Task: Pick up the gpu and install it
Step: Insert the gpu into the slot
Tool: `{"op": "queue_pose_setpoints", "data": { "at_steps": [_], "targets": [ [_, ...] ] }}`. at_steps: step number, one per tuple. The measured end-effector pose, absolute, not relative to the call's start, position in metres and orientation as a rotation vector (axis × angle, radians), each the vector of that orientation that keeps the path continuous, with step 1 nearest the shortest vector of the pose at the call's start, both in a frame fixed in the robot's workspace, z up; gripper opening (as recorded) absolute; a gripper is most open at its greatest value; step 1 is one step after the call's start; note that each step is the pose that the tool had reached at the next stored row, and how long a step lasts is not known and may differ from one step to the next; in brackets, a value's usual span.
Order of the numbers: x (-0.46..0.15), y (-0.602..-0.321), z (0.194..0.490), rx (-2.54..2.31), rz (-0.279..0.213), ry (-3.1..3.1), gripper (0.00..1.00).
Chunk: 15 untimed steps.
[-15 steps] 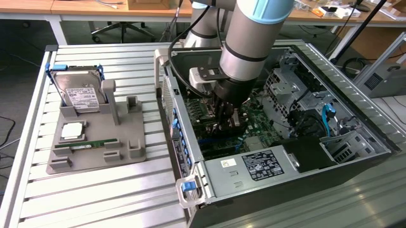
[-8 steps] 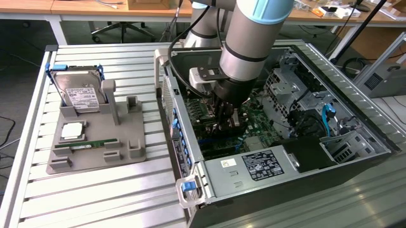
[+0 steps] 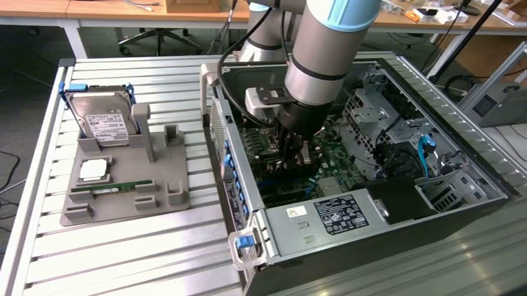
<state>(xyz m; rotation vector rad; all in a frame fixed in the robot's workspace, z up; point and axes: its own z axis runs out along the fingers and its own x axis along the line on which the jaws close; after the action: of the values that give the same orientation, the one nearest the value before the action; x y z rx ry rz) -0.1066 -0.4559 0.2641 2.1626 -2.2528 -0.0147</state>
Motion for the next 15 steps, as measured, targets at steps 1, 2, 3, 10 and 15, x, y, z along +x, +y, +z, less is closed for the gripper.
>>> {"op": "queue_pose_setpoints", "data": {
  "at_steps": [1,2,3,10,15],
  "targets": [
    [-0.1066,-0.4559,0.2641,2.163,-0.015,-2.253,0.27],
    [-0.1066,-0.4559,0.2641,2.163,-0.015,-2.253,0.27],
    [-0.1066,-0.456,0.2641,2.163,-0.015,-2.253,0.27],
    [-0.1066,-0.4559,0.2643,2.166,-0.021,-2.256,0.27],
    [-0.1065,-0.4552,0.2644,2.167,-0.021,-2.254,0.27]
  ]
}}
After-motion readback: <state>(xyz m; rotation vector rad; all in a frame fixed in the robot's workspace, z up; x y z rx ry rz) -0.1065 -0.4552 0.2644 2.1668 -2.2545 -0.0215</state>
